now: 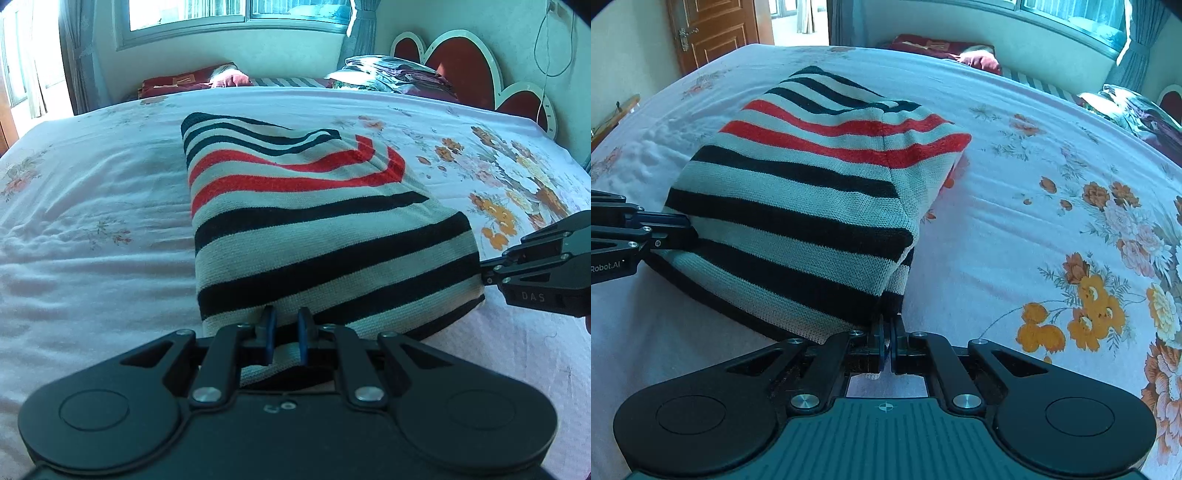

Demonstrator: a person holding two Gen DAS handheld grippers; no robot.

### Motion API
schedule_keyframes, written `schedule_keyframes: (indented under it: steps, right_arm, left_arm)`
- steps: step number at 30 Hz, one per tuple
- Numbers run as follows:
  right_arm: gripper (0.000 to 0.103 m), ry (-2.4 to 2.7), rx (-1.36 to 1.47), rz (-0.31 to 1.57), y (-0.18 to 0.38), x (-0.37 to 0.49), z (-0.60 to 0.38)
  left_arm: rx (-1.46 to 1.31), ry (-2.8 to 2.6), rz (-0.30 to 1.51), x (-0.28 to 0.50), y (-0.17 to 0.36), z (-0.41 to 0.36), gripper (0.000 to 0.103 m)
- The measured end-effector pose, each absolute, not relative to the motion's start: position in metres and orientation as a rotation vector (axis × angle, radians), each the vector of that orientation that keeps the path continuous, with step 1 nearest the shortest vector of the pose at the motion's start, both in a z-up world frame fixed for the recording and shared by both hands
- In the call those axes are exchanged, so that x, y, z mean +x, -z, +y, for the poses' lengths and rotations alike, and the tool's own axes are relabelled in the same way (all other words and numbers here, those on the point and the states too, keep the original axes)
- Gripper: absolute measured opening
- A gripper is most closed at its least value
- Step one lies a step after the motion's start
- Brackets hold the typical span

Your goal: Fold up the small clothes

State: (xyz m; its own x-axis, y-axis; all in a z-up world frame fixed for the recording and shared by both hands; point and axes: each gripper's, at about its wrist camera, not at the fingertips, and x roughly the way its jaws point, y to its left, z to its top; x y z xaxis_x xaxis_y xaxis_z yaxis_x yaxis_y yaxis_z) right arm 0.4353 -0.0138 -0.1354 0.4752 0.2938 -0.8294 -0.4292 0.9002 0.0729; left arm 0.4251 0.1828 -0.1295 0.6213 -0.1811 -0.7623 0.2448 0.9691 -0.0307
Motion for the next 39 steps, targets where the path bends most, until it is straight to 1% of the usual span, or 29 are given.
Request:
schedule_keyframes:
  steps: [4, 7, 8, 9, 10, 11, 12, 13, 14, 15, 17, 21, 27, 30, 39]
  right_arm:
    - [0.002, -0.452, -0.12, 0.976, 0.136, 0.436, -0.019]
    - [0.003, -0.446, -0.063, 0.969, 0.124, 0.43, -0.027]
    - [0.003, -0.442, -0.046, 0.954, 0.118, 0.424, -0.032]
    - [0.003, -0.435, -0.039, 0.936, 0.112, 0.417, -0.036]
    - [0.003, -0.424, -0.032, 0.913, 0.107, 0.409, -0.041]
    - [0.009, -0.409, -0.021, 0.887, 0.102, 0.401, -0.047]
    - [0.026, -0.386, -0.013, 0.874, 0.1, 0.394, -0.051]
    - [0.091, -0.354, -0.005, 0.86, 0.097, 0.388, -0.056]
    - [0.102, -0.325, 0.004, 0.826, 0.094, 0.381, -0.062]
    - [0.102, -0.321, 0.015, 0.787, 0.09, 0.373, -0.068]
    - [0.102, -0.331, 0.042, 0.798, 0.086, 0.363, -0.077]
    - [0.103, -0.319, 0.069, 0.762, 0.071, 0.334, -0.095]
    - [0.103, -0.306, 0.119, 0.751, 0.047, 0.285, -0.12]
    - [0.103, -0.288, 0.098, 0.741, 0.038, 0.259, -0.127]
    - [0.103, -0.32, 0.112, 0.685, 0.014, 0.171, -0.143]
  left_arm:
    - [0.092, 0.222, 0.87, 0.424, 0.129, 0.179, 0.01]
    - [0.083, 0.192, 0.875, 0.421, 0.122, 0.177, 0.012]
    - [0.071, 0.176, 0.864, 0.417, 0.116, 0.176, 0.021]
    - [0.053, 0.157, 0.844, 0.411, 0.111, 0.176, 0.043]
    - [0.035, 0.132, 0.812, 0.403, 0.105, 0.175, 0.062]
    - [0.027, 0.091, 0.769, 0.394, 0.101, 0.173, 0.103]
    - [0.027, 0.05, 0.71, 0.382, 0.098, 0.17, 0.101]
    - [0.033, 0.051, 0.702, 0.376, 0.096, 0.167, 0.103]
    - [0.034, 0.065, 0.714, 0.372, 0.096, 0.163, 0.102]
    - [0.029, 0.063, 0.722, 0.367, 0.096, 0.159, 0.102]
    - [0.019, 0.046, 0.721, 0.355, 0.096, 0.153, 0.102]
    - [-0.001, 0.021, 0.721, 0.327, 0.09, 0.142, 0.102]
    - [0.002, 0.009, 0.705, 0.275, 0.069, 0.122, 0.103]
    - [0.029, 0.016, 0.677, 0.245, 0.057, 0.108, 0.103]
    - [-0.022, 0.014, 0.611, 0.151, 0.021, 0.087, 0.103]
